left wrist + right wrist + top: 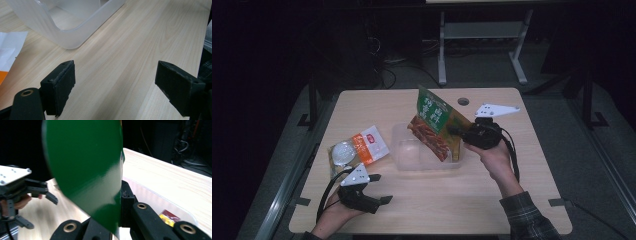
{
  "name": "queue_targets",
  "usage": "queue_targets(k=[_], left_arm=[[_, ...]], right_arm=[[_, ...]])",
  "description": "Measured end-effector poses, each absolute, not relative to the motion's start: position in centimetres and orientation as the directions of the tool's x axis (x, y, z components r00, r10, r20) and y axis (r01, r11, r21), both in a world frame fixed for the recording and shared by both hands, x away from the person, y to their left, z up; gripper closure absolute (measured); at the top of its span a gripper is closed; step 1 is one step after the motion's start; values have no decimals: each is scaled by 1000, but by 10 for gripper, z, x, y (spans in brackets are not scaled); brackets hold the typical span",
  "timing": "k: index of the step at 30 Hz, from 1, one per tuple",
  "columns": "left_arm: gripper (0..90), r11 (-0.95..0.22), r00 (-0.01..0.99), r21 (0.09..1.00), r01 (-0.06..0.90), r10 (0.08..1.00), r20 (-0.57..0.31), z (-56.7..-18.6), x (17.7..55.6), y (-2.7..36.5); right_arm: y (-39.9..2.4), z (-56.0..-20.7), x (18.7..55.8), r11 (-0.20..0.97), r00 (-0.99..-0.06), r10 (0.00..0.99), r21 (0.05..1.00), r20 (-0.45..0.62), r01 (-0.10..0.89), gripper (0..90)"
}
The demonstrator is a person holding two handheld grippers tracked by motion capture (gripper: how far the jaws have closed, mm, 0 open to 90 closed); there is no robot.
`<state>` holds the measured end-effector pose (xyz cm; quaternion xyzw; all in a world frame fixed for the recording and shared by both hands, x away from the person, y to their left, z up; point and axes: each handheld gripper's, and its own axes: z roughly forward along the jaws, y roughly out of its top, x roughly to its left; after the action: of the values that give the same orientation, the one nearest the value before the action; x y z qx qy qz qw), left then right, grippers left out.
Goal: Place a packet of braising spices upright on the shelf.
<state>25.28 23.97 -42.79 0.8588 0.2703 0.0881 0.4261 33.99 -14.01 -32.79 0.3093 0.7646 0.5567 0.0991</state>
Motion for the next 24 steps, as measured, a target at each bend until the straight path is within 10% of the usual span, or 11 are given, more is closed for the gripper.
queue_targets(k=[24], left_arm=[[160,-506,840,768,393,537,-76,-431,254,240]], right_arm=[[-145,-345,347,174,-702,685,891,197,419,896]])
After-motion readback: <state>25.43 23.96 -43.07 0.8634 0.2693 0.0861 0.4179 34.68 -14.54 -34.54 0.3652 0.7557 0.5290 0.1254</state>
